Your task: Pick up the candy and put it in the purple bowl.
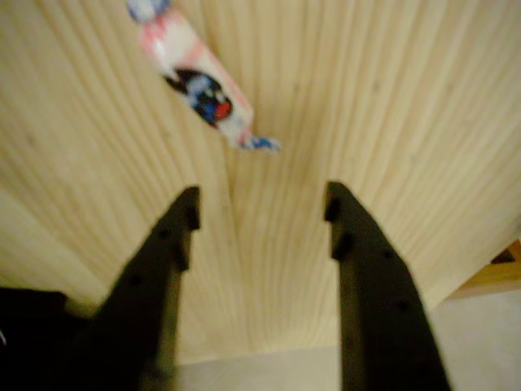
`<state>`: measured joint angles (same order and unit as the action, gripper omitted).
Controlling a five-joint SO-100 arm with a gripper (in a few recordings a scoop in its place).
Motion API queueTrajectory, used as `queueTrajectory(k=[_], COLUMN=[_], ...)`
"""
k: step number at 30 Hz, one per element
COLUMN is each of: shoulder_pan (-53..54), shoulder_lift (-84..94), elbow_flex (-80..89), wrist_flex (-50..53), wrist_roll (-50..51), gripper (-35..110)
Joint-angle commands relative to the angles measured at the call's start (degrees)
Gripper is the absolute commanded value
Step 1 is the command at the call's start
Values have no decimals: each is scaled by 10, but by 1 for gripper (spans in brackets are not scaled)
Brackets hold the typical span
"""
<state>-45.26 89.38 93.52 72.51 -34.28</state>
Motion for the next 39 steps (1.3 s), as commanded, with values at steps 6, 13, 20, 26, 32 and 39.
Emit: queueTrajectory(k=[6, 13, 20, 26, 32, 39], shoulder_pan=[-59, -58, -28, -18, -8, -11], shoulder_lift=[6, -10, -26, -26, -30, -37], elbow_flex=[-45, -25, -3, 24, 52, 58], wrist_flex=[5, -9, -18, -30, -62, -85], wrist_roll=[13, 8, -11, -16, -15, -11], gripper=[23, 23, 23, 24, 24, 22])
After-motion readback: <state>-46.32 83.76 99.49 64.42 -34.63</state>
